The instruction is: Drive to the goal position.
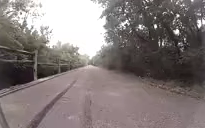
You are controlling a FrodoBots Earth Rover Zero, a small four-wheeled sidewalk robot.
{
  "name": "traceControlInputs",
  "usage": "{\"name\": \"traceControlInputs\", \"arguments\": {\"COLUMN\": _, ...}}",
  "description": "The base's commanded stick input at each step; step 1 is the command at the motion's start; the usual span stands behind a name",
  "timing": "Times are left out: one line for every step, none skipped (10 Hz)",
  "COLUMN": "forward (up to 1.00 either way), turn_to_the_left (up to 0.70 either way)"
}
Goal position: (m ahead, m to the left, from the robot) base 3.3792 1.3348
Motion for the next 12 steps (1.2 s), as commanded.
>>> {"name": "traceControlInputs", "arguments": {"forward": 0.07, "turn_to_the_left": 0.00}}
{"name": "traceControlInputs", "arguments": {"forward": 0.07, "turn_to_the_left": 0.00}}
{"name": "traceControlInputs", "arguments": {"forward": 0.17, "turn_to_the_left": 0.00}}
{"name": "traceControlInputs", "arguments": {"forward": 0.33, "turn_to_the_left": 0.00}}
{"name": "traceControlInputs", "arguments": {"forward": 0.54, "turn_to_the_left": 0.00}}
{"name": "traceControlInputs", "arguments": {"forward": 0.70, "turn_to_the_left": 0.00}}
{"name": "traceControlInputs", "arguments": {"forward": 0.70, "turn_to_the_left": 0.00}}
{"name": "traceControlInputs", "arguments": {"forward": 0.70, "turn_to_the_left": 0.00}}
{"name": "traceControlInputs", "arguments": {"forward": 0.70, "turn_to_the_left": 0.00}}
{"name": "traceControlInputs", "arguments": {"forward": 0.70, "turn_to_the_left": 0.00}}
{"name": "traceControlInputs", "arguments": {"forward": 0.70, "turn_to_the_left": 0.00}}
{"name": "traceControlInputs", "arguments": {"forward": 0.70, "turn_to_the_left": 0.00}}
